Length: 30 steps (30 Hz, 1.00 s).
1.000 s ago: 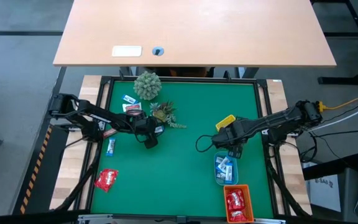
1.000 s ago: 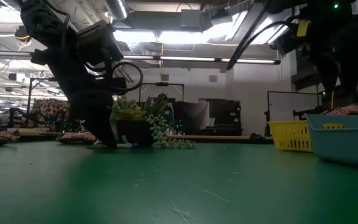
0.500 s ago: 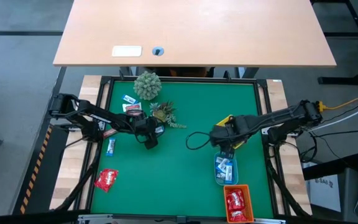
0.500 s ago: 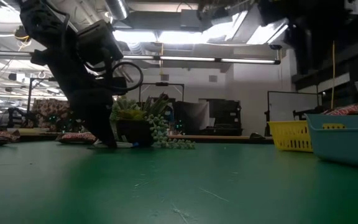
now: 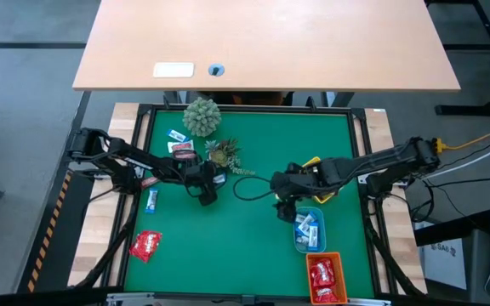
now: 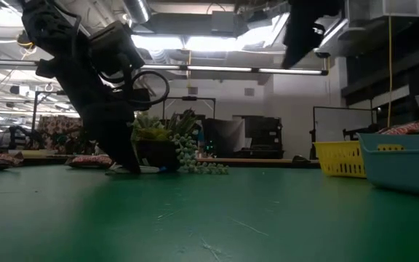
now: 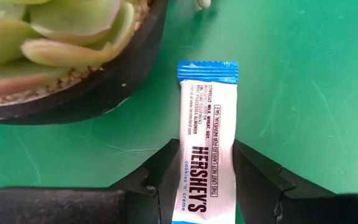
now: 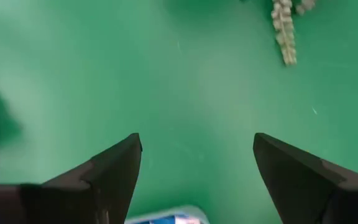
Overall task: Sort candy
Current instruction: Put the white chocolate into the blue bin
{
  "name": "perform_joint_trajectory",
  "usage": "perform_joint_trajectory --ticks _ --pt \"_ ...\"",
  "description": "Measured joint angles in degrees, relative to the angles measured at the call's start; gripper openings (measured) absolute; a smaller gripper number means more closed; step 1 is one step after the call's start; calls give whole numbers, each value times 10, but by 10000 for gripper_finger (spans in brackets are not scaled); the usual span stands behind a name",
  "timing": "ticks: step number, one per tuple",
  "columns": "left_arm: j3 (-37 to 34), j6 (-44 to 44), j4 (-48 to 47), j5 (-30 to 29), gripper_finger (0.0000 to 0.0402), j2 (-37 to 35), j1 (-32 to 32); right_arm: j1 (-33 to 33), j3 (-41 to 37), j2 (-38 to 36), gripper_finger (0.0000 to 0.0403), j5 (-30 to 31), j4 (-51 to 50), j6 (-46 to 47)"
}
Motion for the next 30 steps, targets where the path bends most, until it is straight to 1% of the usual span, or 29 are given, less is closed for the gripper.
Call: perform_joint_trajectory --ticks 4,8,12,20,24,30 --pt "0 -1 3 4 129 0 -5 0 0 1 308 -1 35 -22" --pt "0 -2 15 12 129 0 -14 0 0 1 308 -1 46 -30" --pt "0 -3 43 52 129 1 -24 0 0 1 308 -1 50 -30" --pt "0 -46 111 119 129 1 -45 1 0 4 308 -2 67 -37" --pt "0 -71 165 151 129 1 -57 9 -1 15 308 -5 99 -83" --pt "0 -110 261 188 129 0 -74 43 -1 38 308 5 184 -196"
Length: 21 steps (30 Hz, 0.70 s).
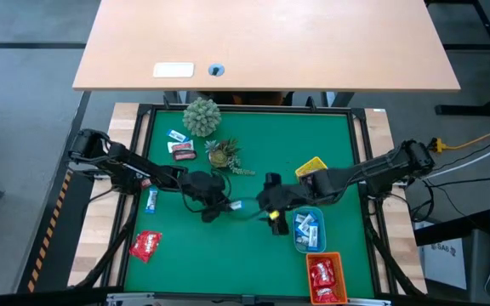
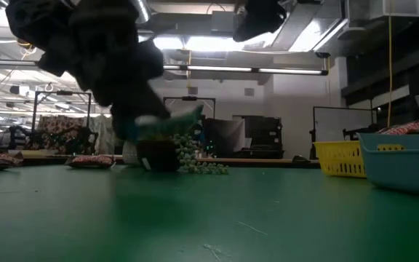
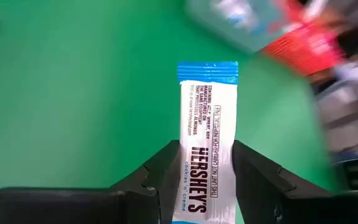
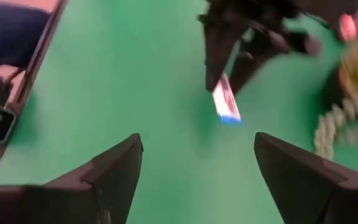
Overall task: Sort candy
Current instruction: Put the white chocolate into the blue bin
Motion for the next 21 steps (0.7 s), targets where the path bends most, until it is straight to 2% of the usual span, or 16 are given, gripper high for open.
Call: perform_joint_trajectory --ticks 7,11,14,21 --pt "0 -27 136 56 129 0 -19 44 0 36 308 40 100 -156" --pt "0 -27 201 73 129 -1 -30 67 0 53 308 120 131 -221" --pt "0 -27 230 74 129 -1 -39 78 0 62 308 170 153 -255" --pt "0 -26 256 69 129 -1 -49 78 0 65 308 179 166 -269"
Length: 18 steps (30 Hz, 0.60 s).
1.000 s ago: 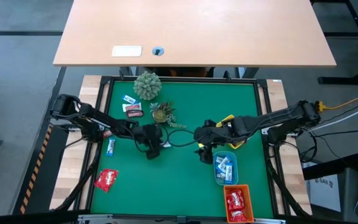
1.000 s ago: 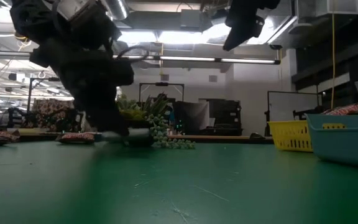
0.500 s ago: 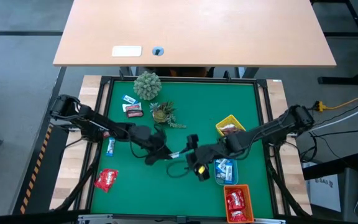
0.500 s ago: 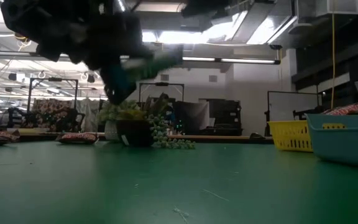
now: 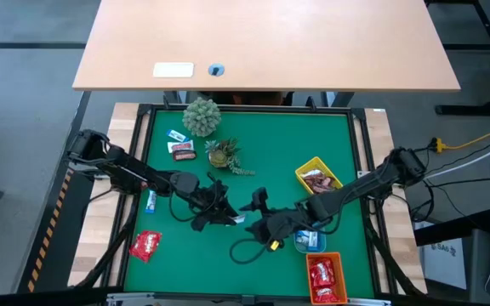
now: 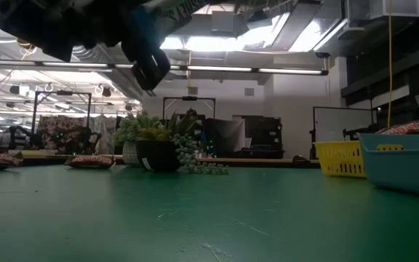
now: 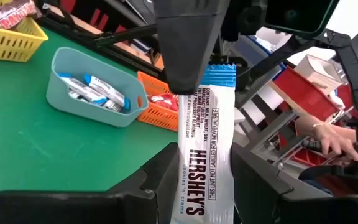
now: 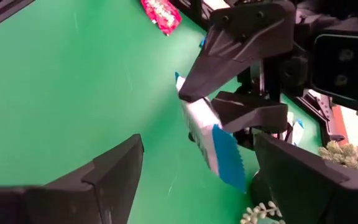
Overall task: Sort candy
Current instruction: Put the white chocolate into the blue bin
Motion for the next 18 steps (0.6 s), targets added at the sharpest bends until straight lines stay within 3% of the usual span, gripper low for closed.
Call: perform_joint_trajectory --ticks 9,18 --pt "0 1 2 -1 129 0 -1 0 0 0 299 -12 16 -15" --pt "0 6 2 -2 129 0 -1 0 0 0 188 -20 16 -15"
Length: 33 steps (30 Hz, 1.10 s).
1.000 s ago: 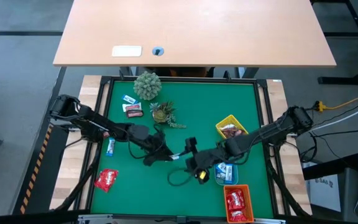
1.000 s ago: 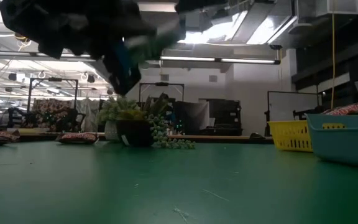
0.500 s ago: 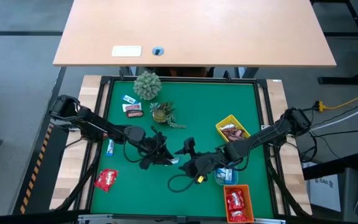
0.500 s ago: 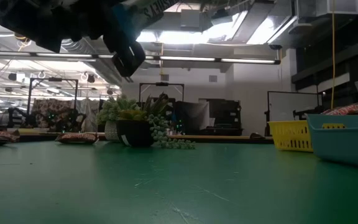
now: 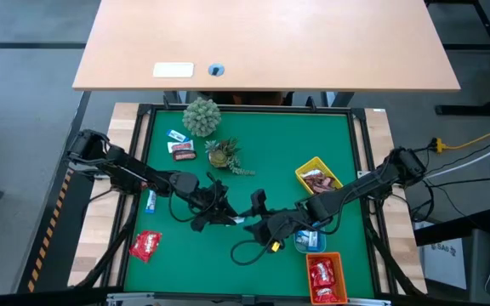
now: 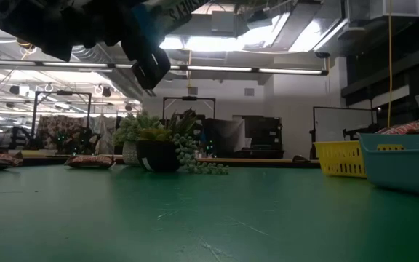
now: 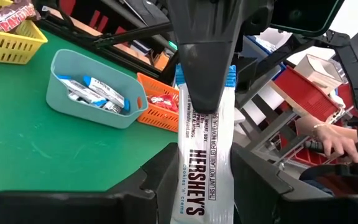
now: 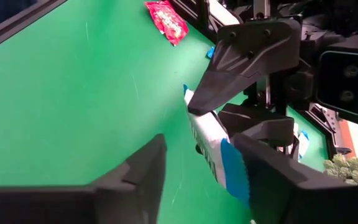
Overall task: Sort candy
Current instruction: Put the white chocolate into the blue bin
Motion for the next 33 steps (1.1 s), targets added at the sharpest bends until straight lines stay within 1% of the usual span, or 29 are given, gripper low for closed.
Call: perform_joint_trajectory --ticks 4,8,17,21,24,28,31,33 --pt "0 0 0 0 129 0 0 0 0 0 139 1 0 0" --pt "0 0 -1 0 129 0 0 0 0 0 99 7 0 1" --pt "0 0 -1 -2 130 0 0 0 0 0 32 6 -2 1" --pt "0 0 -6 -12 147 0 0 0 0 0 22 6 -3 1" --pt "0 0 -18 -32 170 0 -5 0 0 0 29 6 -5 6" --pt "0 0 -21 -38 201 0 -9 0 0 0 38 -11 -10 38" --pt "0 0 -24 -33 218 0 -13 0 0 -1 37 -20 -47 55" --pt "0 0 -27 -31 224 0 -18 5 0 -7 34 -20 -92 78"
